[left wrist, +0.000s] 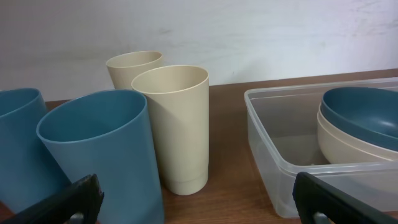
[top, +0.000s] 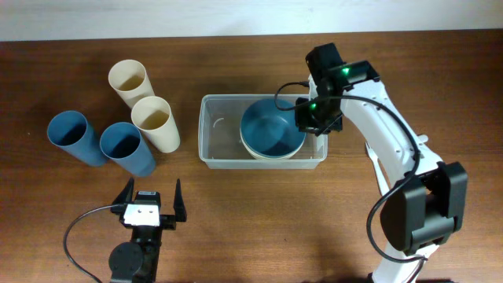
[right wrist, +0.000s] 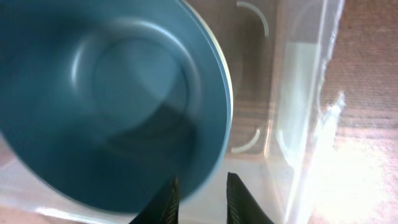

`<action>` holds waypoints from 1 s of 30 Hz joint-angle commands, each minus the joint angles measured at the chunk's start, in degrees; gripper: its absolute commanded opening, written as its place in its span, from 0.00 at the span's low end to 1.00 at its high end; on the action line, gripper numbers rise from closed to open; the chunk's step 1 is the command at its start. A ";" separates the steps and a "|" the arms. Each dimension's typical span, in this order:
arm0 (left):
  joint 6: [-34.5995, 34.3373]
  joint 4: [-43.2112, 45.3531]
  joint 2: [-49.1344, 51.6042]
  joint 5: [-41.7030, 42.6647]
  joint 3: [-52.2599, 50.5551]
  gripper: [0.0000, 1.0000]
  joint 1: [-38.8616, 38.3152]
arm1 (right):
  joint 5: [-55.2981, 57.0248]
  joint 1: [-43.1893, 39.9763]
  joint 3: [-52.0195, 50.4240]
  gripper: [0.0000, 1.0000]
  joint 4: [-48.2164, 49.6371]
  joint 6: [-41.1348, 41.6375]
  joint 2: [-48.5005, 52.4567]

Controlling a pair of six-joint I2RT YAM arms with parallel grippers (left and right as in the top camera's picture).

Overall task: Pack container
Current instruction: 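Lower the blue bowl onto the cream bowls and release it, then move the right gripper right and down to the white spoon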

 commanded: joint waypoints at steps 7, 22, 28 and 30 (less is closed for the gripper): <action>0.70 -0.07 -0.48 -0.24 -0.22 1.00 0.24 | 0.52 -13.92 9.53 0.40 -9.18 1.05 -2.97; 0.70 -0.07 -0.48 -0.24 -0.22 1.00 0.24 | 6.36 -33.81 -4.42 0.44 -6.32 10.43 -2.51; 0.70 -0.07 -0.48 -0.24 -0.22 0.99 0.24 | 6.56 -33.88 -14.60 0.45 3.89 15.98 -2.51; 0.70 -0.07 -0.48 -0.24 -0.22 1.00 0.24 | 6.56 -33.88 -17.42 0.45 7.48 17.05 -2.51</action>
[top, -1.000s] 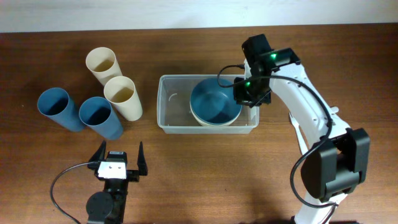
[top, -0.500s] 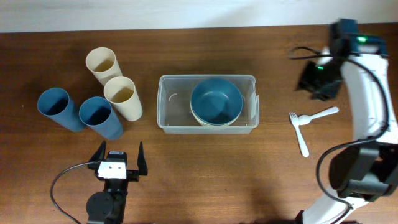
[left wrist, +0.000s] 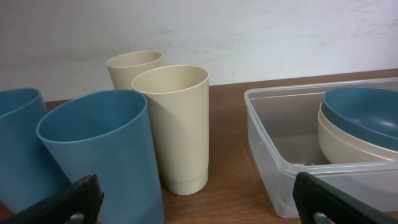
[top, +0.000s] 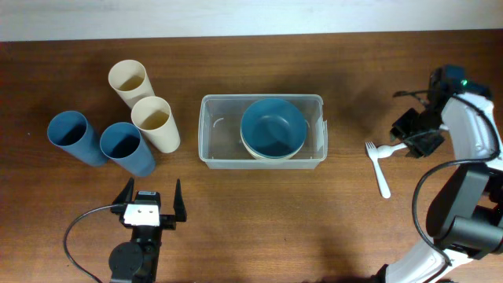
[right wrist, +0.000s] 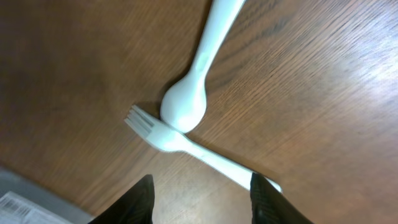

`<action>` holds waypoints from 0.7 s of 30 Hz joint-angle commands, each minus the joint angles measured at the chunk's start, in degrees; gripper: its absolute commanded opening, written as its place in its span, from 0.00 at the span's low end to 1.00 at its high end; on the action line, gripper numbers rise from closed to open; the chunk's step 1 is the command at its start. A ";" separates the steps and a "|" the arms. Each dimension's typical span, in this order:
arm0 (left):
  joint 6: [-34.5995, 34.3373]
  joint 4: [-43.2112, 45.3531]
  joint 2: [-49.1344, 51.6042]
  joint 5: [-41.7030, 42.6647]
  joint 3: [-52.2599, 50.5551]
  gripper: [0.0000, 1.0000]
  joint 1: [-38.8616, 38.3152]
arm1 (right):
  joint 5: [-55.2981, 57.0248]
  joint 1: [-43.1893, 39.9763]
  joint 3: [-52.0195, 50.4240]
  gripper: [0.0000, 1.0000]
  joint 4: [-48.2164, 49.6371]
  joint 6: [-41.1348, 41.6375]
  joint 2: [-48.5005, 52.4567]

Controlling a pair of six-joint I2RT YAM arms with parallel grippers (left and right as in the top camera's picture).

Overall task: Pack container
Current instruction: 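Move the right gripper right and down to the white spoon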

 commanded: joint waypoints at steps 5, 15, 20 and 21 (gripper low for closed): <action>0.70 -0.04 -0.48 -0.24 -0.22 1.00 0.24 | 1.36 0.00 -6.19 0.45 7.32 5.55 -0.31; 0.70 -0.04 -0.48 -0.24 -0.22 0.99 0.24 | 1.31 0.02 -9.75 0.44 16.06 6.93 0.70; 0.70 -0.04 -0.48 -0.24 -0.22 1.00 0.24 | 1.16 0.02 -12.61 0.44 19.41 8.85 0.70; 0.70 -0.04 -0.48 -0.24 -0.22 0.99 0.24 | 1.11 0.02 -13.11 0.45 20.13 8.87 0.70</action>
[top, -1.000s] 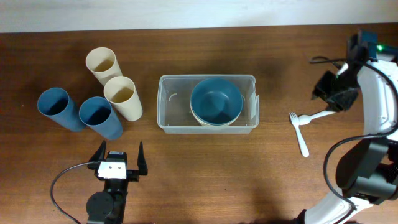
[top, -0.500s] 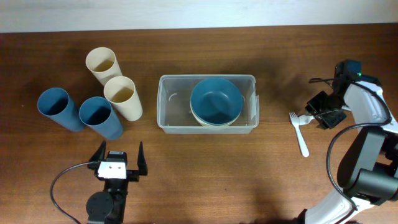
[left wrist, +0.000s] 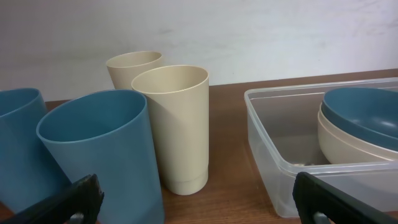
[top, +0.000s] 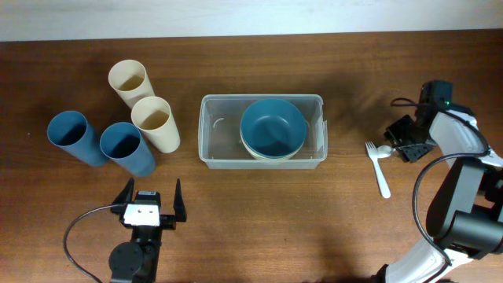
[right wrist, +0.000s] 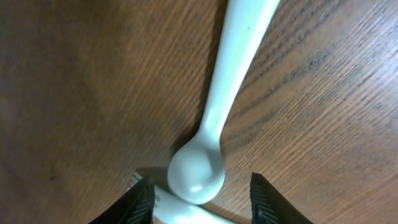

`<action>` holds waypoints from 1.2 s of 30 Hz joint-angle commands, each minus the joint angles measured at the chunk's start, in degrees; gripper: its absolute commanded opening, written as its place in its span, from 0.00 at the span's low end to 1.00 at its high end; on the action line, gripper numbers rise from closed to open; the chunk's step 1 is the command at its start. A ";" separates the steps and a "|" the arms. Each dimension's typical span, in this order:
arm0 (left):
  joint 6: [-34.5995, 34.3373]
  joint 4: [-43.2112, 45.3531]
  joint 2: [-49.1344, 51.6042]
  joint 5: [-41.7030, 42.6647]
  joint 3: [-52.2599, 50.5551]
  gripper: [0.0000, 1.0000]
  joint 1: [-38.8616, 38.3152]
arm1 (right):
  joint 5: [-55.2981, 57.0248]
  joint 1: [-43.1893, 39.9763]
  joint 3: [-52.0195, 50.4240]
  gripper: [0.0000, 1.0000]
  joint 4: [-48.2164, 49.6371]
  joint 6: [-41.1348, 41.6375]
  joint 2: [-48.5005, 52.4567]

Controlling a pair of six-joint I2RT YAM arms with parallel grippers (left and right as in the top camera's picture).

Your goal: Pack container

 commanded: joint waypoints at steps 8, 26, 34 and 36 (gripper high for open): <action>0.70 -0.04 -0.48 -0.24 -0.22 1.00 0.22 | 0.96 0.02 -3.67 0.45 4.04 1.44 0.66; 0.70 -0.04 -0.48 -0.24 -0.22 0.99 0.22 | 0.07 3.23 -3.74 0.24 7.80 0.98 8.33; 0.70 -0.04 -0.48 -0.24 -0.22 1.00 0.22 | -0.61 5.38 -3.72 0.21 8.90 0.98 8.79; 0.70 -0.04 -0.48 -0.24 -0.22 0.99 0.22 | -0.61 5.35 -3.72 0.21 8.70 0.96 8.79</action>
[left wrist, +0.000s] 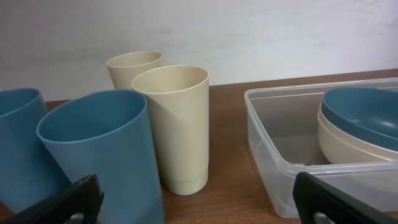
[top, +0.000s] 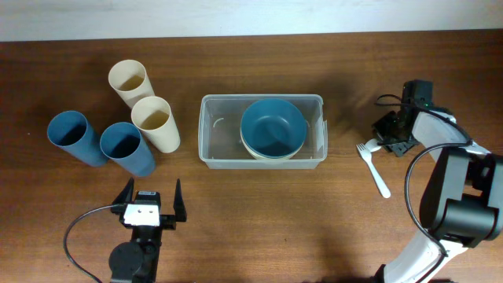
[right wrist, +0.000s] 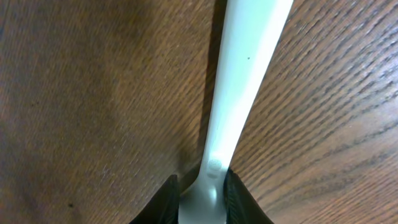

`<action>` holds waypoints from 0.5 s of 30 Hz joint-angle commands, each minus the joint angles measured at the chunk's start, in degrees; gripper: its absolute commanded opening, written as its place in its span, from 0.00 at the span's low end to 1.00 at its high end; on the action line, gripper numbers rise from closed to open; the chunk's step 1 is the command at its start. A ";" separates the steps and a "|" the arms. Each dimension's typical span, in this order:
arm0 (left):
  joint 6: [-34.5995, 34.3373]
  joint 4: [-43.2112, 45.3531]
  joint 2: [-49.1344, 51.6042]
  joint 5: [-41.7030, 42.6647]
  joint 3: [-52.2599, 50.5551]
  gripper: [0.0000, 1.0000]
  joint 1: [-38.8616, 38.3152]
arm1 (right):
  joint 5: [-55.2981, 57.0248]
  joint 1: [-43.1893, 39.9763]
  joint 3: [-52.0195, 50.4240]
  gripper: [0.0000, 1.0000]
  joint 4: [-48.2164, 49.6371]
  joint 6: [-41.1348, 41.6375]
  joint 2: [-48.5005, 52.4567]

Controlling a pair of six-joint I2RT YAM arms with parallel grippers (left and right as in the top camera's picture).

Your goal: Pack container

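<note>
A clear plastic container stands mid-table. In it a blue bowl is nested in a cream bowl. At the right, a white spoon lies on the wood. My right gripper is down at the table and shut on the spoon's neck; from overhead this gripper hides most of the spoon. A white fork lies just beside it. My left gripper rests open at the front left, facing the cups, with nothing between its fingers.
Two cream cups and two blue cups stand in a cluster left of the container. The left half of the container holds nothing. Bare wood lies between the container and the cutlery.
My right gripper's fingers stood wide apart over the spoon's bowl; now they are shut on the spoon's neck, lower down. The gripper and the fork's head sit slightly further left. The left arm is unchanged.
My right gripper was at the blue bowl's rim inside the container. Then it was open over the spoon and fork at the right, the bowls left stacked in the container. It was then closer over the spoon, and now grips it.
</note>
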 commanded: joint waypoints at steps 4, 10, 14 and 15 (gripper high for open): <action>0.70 -0.04 -0.48 -0.24 -0.22 0.99 0.24 | -1.46 0.76 -2.47 0.17 -1.92 0.24 4.94; 0.70 -0.04 -0.48 -0.24 -0.22 1.00 0.24 | -1.68 0.76 -2.47 0.07 -3.54 -0.17 4.92; 0.70 -0.04 -0.48 -0.24 -0.22 0.99 0.24 | -1.68 0.72 -2.40 0.06 -4.63 -1.33 4.92; 0.70 -0.04 -0.48 -0.24 -0.22 1.00 0.24 | -1.68 0.72 -2.40 0.05 -4.85 -1.33 4.92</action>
